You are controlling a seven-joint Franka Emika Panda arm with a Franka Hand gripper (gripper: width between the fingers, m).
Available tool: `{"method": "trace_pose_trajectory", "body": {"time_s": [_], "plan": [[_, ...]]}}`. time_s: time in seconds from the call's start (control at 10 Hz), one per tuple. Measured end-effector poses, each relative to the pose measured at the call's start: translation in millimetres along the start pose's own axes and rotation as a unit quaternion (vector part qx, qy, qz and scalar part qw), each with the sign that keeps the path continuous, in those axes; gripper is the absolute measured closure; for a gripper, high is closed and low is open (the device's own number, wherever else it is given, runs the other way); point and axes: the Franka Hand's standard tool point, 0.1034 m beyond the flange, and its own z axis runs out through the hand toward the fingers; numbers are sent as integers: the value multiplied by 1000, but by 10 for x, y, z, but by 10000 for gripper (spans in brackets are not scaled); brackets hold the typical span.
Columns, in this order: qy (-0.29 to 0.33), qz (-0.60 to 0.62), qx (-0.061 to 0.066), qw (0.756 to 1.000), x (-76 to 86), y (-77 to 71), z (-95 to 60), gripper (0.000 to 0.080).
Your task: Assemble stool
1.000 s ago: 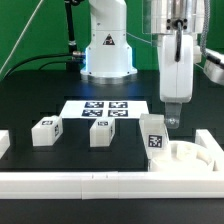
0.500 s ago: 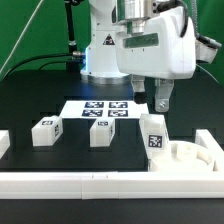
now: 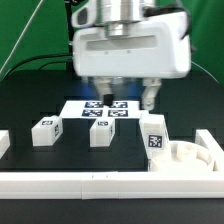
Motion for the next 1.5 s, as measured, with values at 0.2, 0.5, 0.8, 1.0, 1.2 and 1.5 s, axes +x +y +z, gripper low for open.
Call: {"method": "trace_pose_trajectory", "body": {"time_s": [0.2, 0.5, 0.8, 1.0, 1.2, 1.5], "plan": [[-36, -63, -5, 997, 1, 157, -20, 150], [-45, -137, -5, 990, 5, 185, -12, 150], [-171, -121, -12, 978, -145, 390, 50, 150], [-270, -110, -17, 957, -132, 423, 76, 150], [-330, -104, -23, 938, -160, 469, 77, 150], [-434, -87, -37, 896, -264, 646, 159, 150]]}}
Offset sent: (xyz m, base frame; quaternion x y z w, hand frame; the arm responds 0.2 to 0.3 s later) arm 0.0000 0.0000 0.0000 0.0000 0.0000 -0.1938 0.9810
